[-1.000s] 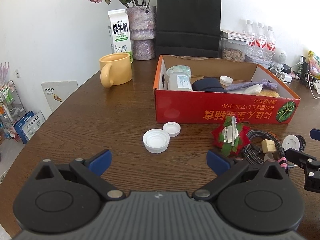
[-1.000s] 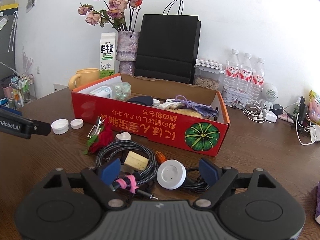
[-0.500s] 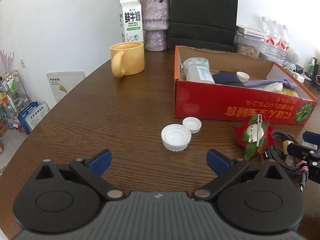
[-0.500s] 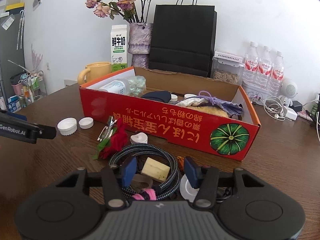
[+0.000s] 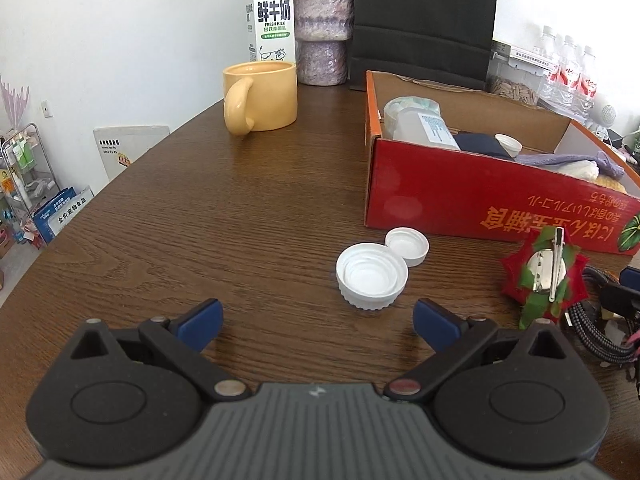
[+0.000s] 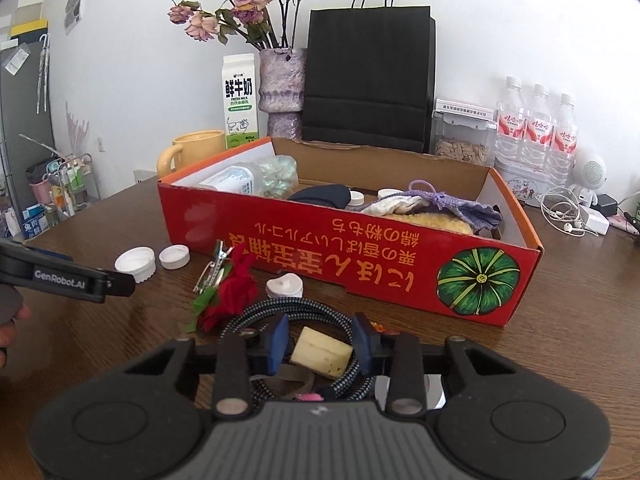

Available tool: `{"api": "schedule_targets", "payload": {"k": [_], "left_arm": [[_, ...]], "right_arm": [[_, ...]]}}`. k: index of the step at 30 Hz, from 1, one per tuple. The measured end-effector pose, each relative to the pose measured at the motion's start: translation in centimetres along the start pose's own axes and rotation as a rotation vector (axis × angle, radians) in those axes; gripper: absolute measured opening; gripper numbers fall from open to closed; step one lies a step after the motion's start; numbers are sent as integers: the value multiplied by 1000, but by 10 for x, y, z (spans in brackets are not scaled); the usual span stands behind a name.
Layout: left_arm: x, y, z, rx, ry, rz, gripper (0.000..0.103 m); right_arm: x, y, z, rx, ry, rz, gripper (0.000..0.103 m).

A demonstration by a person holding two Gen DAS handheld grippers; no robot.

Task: Organize objects
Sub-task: 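Grasp the beige block with the right tool, then close the left tool on the small white bottle cap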

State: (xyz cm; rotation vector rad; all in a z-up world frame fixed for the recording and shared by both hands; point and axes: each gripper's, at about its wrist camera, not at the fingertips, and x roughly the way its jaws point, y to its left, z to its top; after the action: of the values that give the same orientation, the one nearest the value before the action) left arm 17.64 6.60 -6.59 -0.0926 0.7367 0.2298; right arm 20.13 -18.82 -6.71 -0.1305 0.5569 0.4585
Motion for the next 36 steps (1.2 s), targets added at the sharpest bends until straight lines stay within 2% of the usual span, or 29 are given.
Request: {"api": "schedule_targets", "payload": {"k": [11,16,18,20,21,23,25,33,36], "left_arm": [[7,4,0,-11,-27,17,103],[-11,13,2,-60,-81,-18,103],[-16,15,7,-71,-108,-9,97],[-14,15,10,-71,-102,25,80],[-12,15,11,-71,-90,38,75],[-7,18,9,-69,-68,45,56],[-4,17,3,-39,-44,56,47],[-13,22,-3,-42,-43,35,49],[-17,20,-3,-39,-50,26,59]], "right_arm": [[7,-2,-5,12,15,-2,32],[7,-2,-5,12,15,-3,32],[7,-2,-5,11,15,-3,32],[7,-2,-5,12,15,-3,32],[7,-2,-5,12,16,-2,32],[7,-2,-5,12,15,-2,32],[7,-2,-5,11,16,-2,32],[7,-1,-5,12,15,-2,32],[7,-1,-5,11,16,-2,32]]}}
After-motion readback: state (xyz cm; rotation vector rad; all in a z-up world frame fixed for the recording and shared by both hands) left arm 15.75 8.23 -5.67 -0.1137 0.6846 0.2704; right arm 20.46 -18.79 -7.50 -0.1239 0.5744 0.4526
